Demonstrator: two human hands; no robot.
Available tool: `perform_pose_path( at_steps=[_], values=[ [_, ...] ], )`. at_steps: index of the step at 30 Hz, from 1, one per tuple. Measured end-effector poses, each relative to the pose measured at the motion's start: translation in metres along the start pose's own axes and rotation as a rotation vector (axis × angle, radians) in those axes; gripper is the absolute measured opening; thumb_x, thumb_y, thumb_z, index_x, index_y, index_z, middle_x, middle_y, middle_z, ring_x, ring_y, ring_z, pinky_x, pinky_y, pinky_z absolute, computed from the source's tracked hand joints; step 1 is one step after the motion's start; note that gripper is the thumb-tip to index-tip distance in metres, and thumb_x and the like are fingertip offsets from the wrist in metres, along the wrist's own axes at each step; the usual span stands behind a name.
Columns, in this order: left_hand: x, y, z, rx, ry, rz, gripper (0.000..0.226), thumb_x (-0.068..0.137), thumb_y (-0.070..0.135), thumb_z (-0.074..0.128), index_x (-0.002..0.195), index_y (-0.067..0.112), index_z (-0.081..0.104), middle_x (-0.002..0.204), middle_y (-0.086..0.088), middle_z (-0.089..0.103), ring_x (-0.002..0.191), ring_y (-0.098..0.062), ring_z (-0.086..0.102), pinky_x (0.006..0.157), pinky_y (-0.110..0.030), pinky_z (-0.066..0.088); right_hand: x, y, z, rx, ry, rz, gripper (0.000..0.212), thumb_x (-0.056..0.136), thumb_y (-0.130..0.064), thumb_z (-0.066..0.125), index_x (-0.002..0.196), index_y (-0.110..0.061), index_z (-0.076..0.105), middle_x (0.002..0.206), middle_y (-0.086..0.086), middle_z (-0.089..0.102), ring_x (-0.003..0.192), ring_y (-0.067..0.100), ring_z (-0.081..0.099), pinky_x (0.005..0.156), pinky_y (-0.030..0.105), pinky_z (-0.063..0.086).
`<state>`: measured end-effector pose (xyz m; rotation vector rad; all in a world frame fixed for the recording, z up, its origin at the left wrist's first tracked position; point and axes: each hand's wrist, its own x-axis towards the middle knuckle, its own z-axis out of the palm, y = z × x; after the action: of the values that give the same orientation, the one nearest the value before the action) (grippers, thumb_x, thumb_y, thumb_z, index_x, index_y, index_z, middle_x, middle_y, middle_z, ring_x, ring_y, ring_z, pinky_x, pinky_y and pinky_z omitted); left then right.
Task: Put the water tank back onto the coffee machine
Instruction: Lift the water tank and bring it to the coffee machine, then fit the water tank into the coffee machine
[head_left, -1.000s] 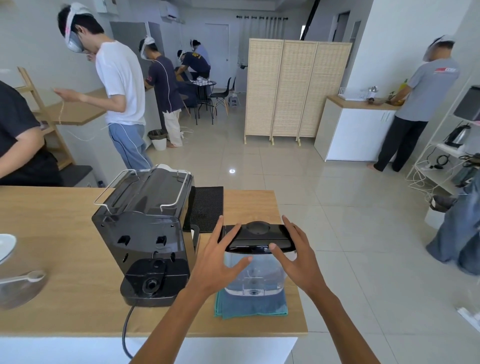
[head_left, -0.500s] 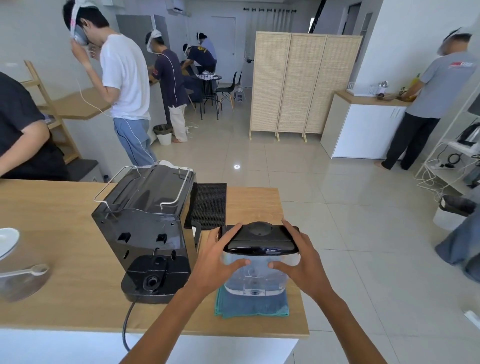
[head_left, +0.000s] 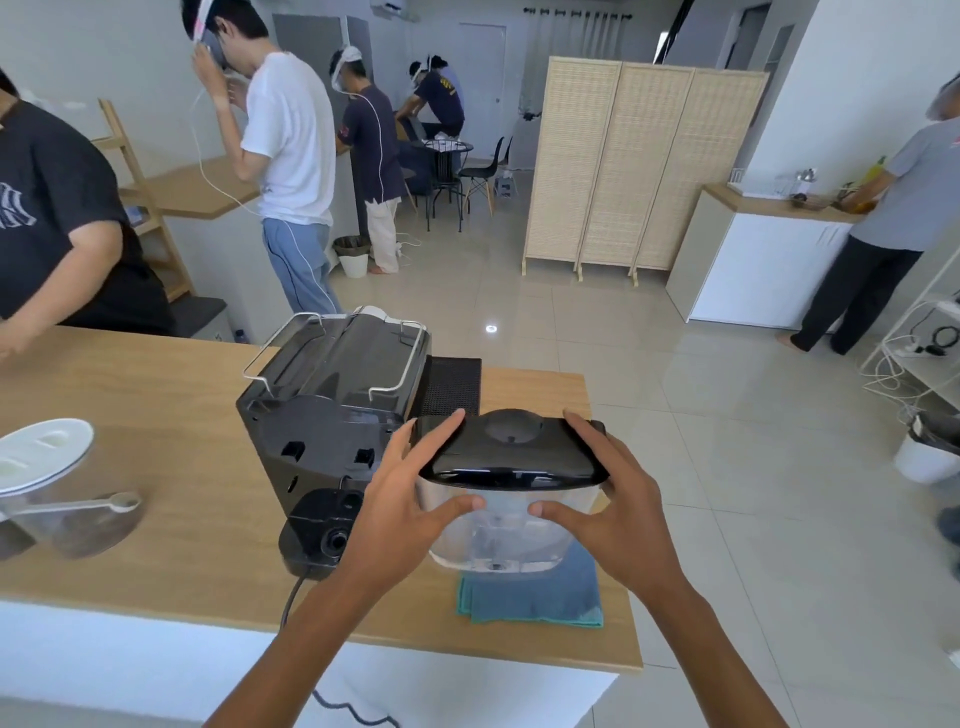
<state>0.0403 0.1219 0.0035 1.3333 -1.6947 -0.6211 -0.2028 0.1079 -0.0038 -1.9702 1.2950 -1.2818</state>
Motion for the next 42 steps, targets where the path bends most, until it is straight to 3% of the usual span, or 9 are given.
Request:
perform_pose_path(
  at_steps=[6,11,16,17,21,26,30,35,42],
  values=[
    [-0.021,-0.014,-0.051,-0.038,0.078,-0.018,0.078,0.076,0.051,0.071,0.144,0.056,0.033,0.159,0.014,0.032,0.151,-0.006,0.007,0.114,-0.061,0.03,0.009,-0.046,0.034,-0.035,-0.02,-0.044,0.088,0.065,-0.054,0.084,0.144,-0.041,0.046,0.136,-0.016,0.058,0.122,0.012,0.058,0.094,0.033,0.056],
    [-0.028,-0.032,-0.084,-0.044,0.089,-0.007,0.076,0.08,0.046,0.072,0.145,0.052,0.033,0.161,0.011,0.028,0.15,-0.002,0.011,0.114,-0.055,0.035,0.009,-0.069,0.073,0.006,-0.014,-0.039,0.089,0.063,-0.041,0.089,0.142,-0.041,0.049,0.133,-0.018,0.06,0.119,0.008,0.059,0.096,0.026,0.053],
    [-0.019,-0.053,-0.127,-0.056,0.093,0.017,0.076,0.081,0.044,0.073,0.147,0.049,0.034,0.164,0.008,0.022,0.15,0.0,0.008,0.115,-0.051,0.034,0.02,-0.09,0.12,0.055,0.023,0.017,0.097,0.062,-0.039,0.091,0.145,-0.045,0.041,0.13,-0.039,0.05,0.123,-0.004,0.056,0.099,0.023,0.048],
    [-0.017,-0.072,-0.161,-0.065,0.074,0.008,0.077,0.081,0.045,0.072,0.147,0.05,0.033,0.164,0.007,0.022,0.15,-0.003,0.009,0.115,-0.053,0.034,0.028,-0.104,0.155,0.04,0.042,0.021,0.097,0.062,-0.039,0.091,0.145,-0.045,0.041,0.131,-0.038,0.051,0.124,-0.003,0.055,0.101,0.026,0.048],
    [-0.009,-0.075,-0.166,-0.039,0.073,0.044,0.078,0.081,0.046,0.072,0.148,0.048,0.032,0.164,0.008,0.022,0.15,-0.012,0.019,0.114,-0.054,0.035,0.036,-0.107,0.163,0.06,0.046,0.024,0.1,0.064,-0.038,0.091,0.15,-0.037,0.039,0.141,-0.025,0.052,0.132,0.003,0.052,0.108,0.039,0.048],
    [0.004,-0.091,-0.178,-0.006,0.06,0.04,0.079,0.079,0.053,0.068,0.148,0.05,0.03,0.166,0.009,0.013,0.149,-0.003,0.014,0.115,-0.042,0.032,0.043,-0.109,0.18,0.008,0.058,0.057,0.104,0.066,-0.045,0.088,0.153,-0.038,0.031,0.152,-0.009,0.048,0.14,0.011,0.046,0.111,0.045,0.045],
    [0.018,-0.103,-0.189,0.017,0.036,0.065,0.08,0.08,0.05,0.069,0.149,0.051,0.027,0.166,0.009,0.011,0.147,0.007,0.005,0.114,-0.035,0.03,0.051,-0.115,0.194,-0.062,0.082,0.066,0.103,0.068,-0.045,0.087,0.154,-0.037,0.03,0.154,-0.01,0.045,0.14,0.012,0.045,0.11,0.046,0.045],
    [0.027,-0.116,-0.192,-0.013,0.012,0.085,0.079,0.084,0.045,0.07,0.151,0.044,0.028,0.166,0.007,0.017,0.15,0.001,0.0,0.115,-0.039,0.026,0.055,-0.115,0.205,-0.156,0.115,0.065,0.101,0.07,-0.048,0.084,0.154,-0.037,0.03,0.156,-0.016,0.038,0.14,0.005,0.041,0.108,0.044,0.046],
    [0.029,-0.133,-0.188,-0.039,-0.018,0.085,0.078,0.085,0.046,0.069,0.151,0.046,0.026,0.166,0.005,0.016,0.149,0.004,0.002,0.114,-0.033,0.024,0.053,-0.108,0.21,-0.237,0.086,0.088,0.102,0.068,-0.07,0.068,0.154,-0.044,0.021,0.163,-0.006,0.032,0.146,0.016,0.039,0.109,0.043,0.046]
  ],
)
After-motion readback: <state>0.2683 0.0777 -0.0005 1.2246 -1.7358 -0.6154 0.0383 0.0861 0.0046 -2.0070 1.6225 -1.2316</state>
